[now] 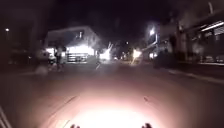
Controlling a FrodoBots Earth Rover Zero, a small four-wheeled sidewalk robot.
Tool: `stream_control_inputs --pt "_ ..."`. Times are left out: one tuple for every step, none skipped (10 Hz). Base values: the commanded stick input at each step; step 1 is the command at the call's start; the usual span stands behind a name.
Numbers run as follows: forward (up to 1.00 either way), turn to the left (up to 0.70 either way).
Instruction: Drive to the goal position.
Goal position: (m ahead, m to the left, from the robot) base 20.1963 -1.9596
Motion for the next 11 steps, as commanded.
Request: stream_control_inputs --pt "0.70 0.00" --pt "0.70 0.00" --pt "0.70 0.00" --pt "0.70 0.00" --pt "0.70 0.00" --pt "0.70 0.00" --pt "0.70 -0.35" --pt "0.70 -0.35" --pt "0.70 -0.35" --pt "0.70 -0.35" --pt "0.70 -0.35"
